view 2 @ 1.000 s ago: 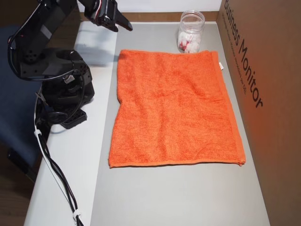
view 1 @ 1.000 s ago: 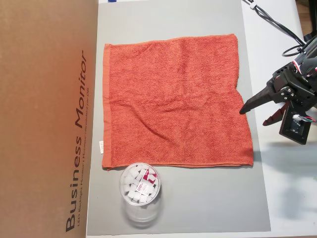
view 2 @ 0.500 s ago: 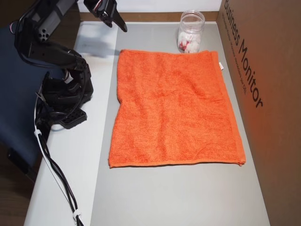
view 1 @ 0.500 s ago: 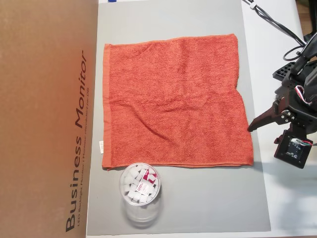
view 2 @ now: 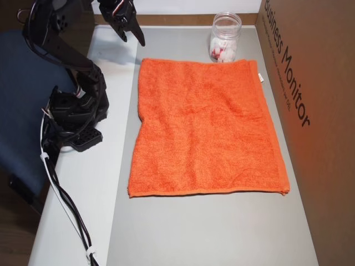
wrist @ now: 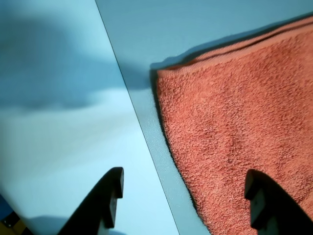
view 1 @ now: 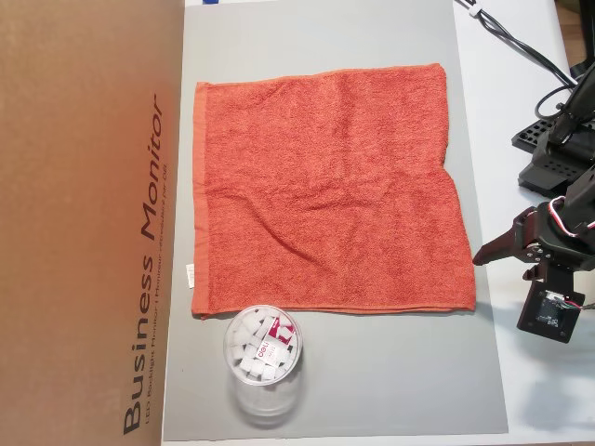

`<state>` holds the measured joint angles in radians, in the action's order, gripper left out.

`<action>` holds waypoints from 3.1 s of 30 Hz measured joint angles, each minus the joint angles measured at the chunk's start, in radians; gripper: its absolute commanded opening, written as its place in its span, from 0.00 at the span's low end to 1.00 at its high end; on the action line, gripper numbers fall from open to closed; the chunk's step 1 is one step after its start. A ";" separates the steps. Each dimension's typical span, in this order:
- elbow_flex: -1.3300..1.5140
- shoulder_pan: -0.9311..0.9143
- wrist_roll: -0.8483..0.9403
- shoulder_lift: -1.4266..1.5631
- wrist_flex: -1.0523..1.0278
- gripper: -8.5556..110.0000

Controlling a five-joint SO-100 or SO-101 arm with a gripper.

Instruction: Fold the blanket.

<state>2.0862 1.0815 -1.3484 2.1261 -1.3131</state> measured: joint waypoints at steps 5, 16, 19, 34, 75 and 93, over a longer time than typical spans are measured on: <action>0.000 -0.005 -0.002 -0.038 0.009 0.29; 0.000 -0.005 -0.006 -0.167 0.153 0.29; 0.000 -0.005 -0.006 -0.195 0.166 0.29; 0.000 -0.005 -0.005 -0.350 0.282 0.29; -0.003 -0.092 -0.006 -0.518 0.425 0.22; -0.003 -0.100 -0.006 -0.518 0.426 0.07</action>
<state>2.0831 0.9817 -1.3545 1.6076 -0.8866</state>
